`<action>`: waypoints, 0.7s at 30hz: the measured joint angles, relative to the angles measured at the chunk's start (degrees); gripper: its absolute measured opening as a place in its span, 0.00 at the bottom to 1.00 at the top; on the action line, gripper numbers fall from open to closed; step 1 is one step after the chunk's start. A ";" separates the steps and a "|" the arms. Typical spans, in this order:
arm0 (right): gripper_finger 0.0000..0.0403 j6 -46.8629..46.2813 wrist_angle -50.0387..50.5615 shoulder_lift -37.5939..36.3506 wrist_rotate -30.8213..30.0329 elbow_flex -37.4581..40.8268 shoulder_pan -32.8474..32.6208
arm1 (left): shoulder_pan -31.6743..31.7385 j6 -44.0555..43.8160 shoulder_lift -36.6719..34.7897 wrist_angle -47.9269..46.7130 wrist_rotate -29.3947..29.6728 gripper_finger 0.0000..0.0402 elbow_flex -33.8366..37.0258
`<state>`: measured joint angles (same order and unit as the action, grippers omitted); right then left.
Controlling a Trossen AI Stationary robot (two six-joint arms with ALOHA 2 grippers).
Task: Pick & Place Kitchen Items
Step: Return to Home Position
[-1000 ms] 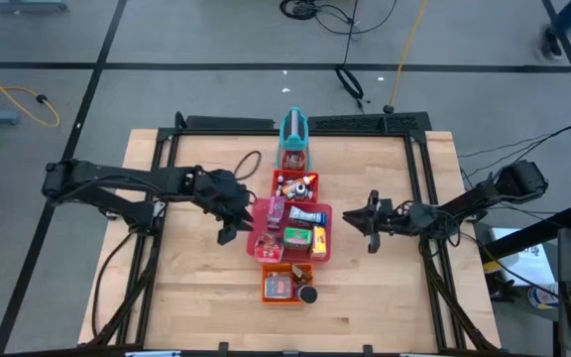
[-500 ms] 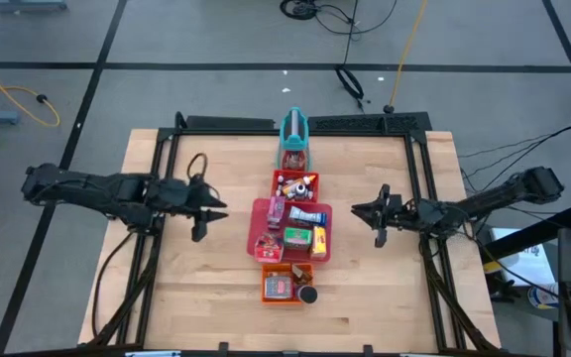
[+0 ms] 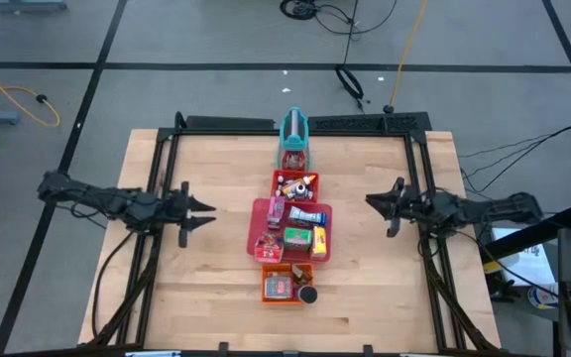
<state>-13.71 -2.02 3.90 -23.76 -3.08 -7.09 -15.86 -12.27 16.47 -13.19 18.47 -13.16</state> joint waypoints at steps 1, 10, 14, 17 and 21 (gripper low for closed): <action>0.12 -0.51 1.53 -1.65 0.29 -0.67 0.14 | -0.20 0.48 -1.71 0.06 1.64 0.33 0.57; 0.12 3.35 4.55 -3.75 2.32 -3.46 0.64 | 1.69 7.25 -15.32 -0.49 5.71 0.33 6.15; 0.12 1.29 7.37 -3.61 4.47 -3.59 0.65 | 4.71 7.24 -16.13 -4.60 5.81 0.33 7.18; 0.12 1.97 8.14 -3.61 4.97 -2.87 0.61 | 7.55 7.27 -16.20 -5.46 4.93 0.33 7.02; 0.12 5.94 3.16 -3.62 2.75 0.53 0.63 | 11.03 7.70 -15.92 -5.03 2.09 0.33 7.02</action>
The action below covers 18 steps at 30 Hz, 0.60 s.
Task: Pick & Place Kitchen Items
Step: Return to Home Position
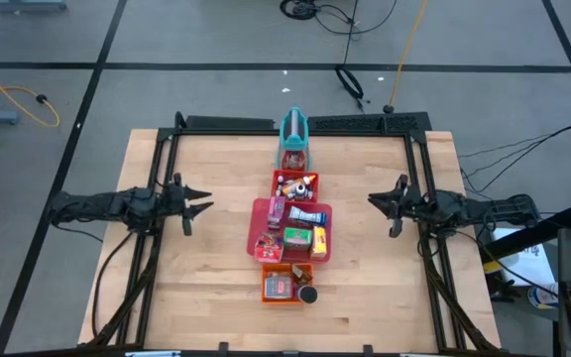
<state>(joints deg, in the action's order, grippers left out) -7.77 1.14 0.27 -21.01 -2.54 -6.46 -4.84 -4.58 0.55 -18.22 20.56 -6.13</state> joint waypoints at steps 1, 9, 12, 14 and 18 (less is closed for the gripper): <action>0.12 1.75 -1.24 0.00 -0.09 0.21 0.00 | 0.62 0.13 0.16 -0.04 -0.09 0.33 0.00; 0.12 5.50 -2.22 0.79 0.39 0.26 0.00 | 3.24 5.06 0.51 0.08 0.52 0.33 0.00; 0.12 5.64 -3.84 1.41 0.21 0.29 0.00 | 3.32 4.50 0.53 0.05 0.50 0.33 0.00; 0.12 5.57 -5.70 1.55 0.21 0.30 0.00 | 3.32 4.48 0.53 0.08 0.50 0.33 -0.01; 0.12 5.55 -7.83 1.62 0.17 0.30 0.00 | 3.32 3.66 0.53 0.09 0.48 0.33 0.00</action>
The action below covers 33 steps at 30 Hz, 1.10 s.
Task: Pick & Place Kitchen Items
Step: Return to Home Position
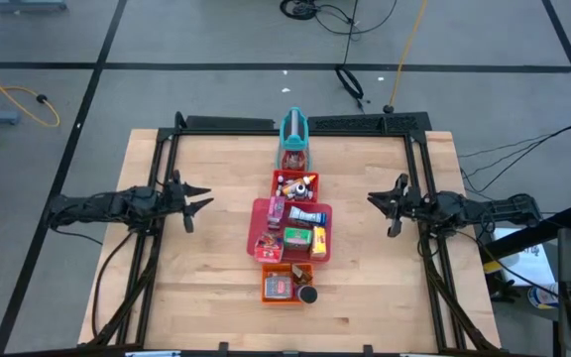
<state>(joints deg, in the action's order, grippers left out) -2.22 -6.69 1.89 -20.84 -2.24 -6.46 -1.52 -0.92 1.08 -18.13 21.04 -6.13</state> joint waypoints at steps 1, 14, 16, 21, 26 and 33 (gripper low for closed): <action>0.12 -0.02 -0.48 -0.02 0.02 0.00 0.00 | 0.00 -0.22 0.02 -0.02 0.00 0.33 0.00; 0.12 -0.04 -1.09 0.00 0.07 0.00 0.00 | 0.00 -0.44 0.02 -0.01 -0.03 0.33 -0.02; 0.12 -0.04 -1.16 -0.03 0.07 0.00 -0.04 | 0.00 -0.44 0.02 0.00 -0.04 0.33 -0.02; 0.12 -0.10 -1.31 -1.78 0.10 0.02 1.02 | 0.00 -0.42 0.04 0.00 -0.04 0.33 -0.02; 0.12 -0.09 -1.87 -1.77 0.13 0.02 4.44 | -0.02 -0.40 0.04 -0.02 -0.09 0.33 -0.02; 0.12 -0.07 -2.09 -1.79 0.02 0.04 9.16 | -0.04 -0.36 0.04 0.00 -0.09 0.33 -0.04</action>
